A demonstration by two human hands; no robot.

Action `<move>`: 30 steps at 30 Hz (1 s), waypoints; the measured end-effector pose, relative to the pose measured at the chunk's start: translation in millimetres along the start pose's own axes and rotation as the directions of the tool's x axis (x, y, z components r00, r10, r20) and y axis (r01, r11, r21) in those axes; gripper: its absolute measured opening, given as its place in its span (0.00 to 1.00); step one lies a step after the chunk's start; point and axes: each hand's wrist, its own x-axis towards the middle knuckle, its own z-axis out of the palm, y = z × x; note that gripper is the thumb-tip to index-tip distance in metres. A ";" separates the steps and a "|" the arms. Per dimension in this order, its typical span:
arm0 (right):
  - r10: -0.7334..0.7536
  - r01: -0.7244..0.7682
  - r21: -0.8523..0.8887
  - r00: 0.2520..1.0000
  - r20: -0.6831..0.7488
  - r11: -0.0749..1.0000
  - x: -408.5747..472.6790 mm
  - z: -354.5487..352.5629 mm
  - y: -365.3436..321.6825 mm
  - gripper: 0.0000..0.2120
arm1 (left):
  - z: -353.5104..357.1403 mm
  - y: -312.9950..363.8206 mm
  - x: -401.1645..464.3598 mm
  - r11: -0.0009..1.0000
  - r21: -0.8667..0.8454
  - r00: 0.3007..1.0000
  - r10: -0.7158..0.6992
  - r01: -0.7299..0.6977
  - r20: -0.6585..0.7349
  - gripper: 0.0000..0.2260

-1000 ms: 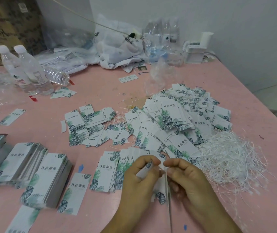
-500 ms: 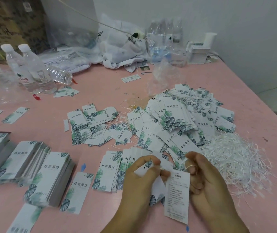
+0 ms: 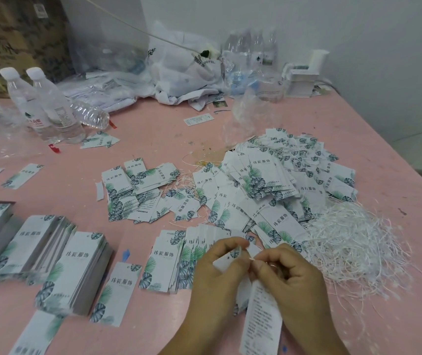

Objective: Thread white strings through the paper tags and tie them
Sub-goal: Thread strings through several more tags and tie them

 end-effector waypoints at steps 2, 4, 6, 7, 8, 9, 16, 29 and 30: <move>-0.012 0.012 -0.011 1.000 -0.020 1.000 0.1 0.0 -0.2 0.13 | 2.2 -1.1 -2.0 0.997 0.056 0.998 0.052 -0.051 -0.025 0.12; -0.022 0.021 -0.019 0.999 -0.034 1.000 -0.1 1.2 0.6 0.13 | 5.3 1.9 -6.3 0.992 0.086 0.995 0.097 -0.097 0.007 0.12; -0.075 0.074 -0.054 0.997 -0.033 0.996 -0.8 3.8 0.3 0.12 | 6.3 3.6 -9.4 0.972 0.178 0.988 0.151 -0.155 0.039 0.13; -0.108 0.106 -0.079 0.994 -0.030 0.991 -1.4 5.1 -0.5 0.09 | 5.3 3.3 -10.3 0.961 0.217 0.985 0.163 -0.171 0.056 0.11; -0.128 0.125 -0.094 0.991 -0.029 0.988 -2.0 6.3 -1.4 0.07 | 4.4 3.3 -10.7 0.953 0.248 0.984 0.164 -0.176 0.067 0.11; -0.136 0.133 -0.102 0.990 -0.032 0.986 -2.4 6.9 -2.0 0.06 | 3.9 4.2 -10.9 0.947 0.269 0.985 0.162 -0.174 0.065 0.13; -0.173 0.165 -0.118 0.983 -0.062 0.979 -3.0 9.0 -1.1 0.08 | 6.8 1.6 -8.5 0.954 0.277 0.993 0.103 -0.116 0.062 0.15; -0.193 0.180 -0.135 0.976 -0.096 0.974 -4.2 9.7 2.5 0.09 | 5.8 -13.0 -3.3 0.985 0.170 0.996 0.001 -0.016 0.088 0.16; -0.190 0.176 -0.135 0.977 -0.100 0.975 -4.3 9.6 2.3 0.10 | 5.7 -13.0 -3.9 0.984 0.177 0.996 0.010 -0.026 0.089 0.16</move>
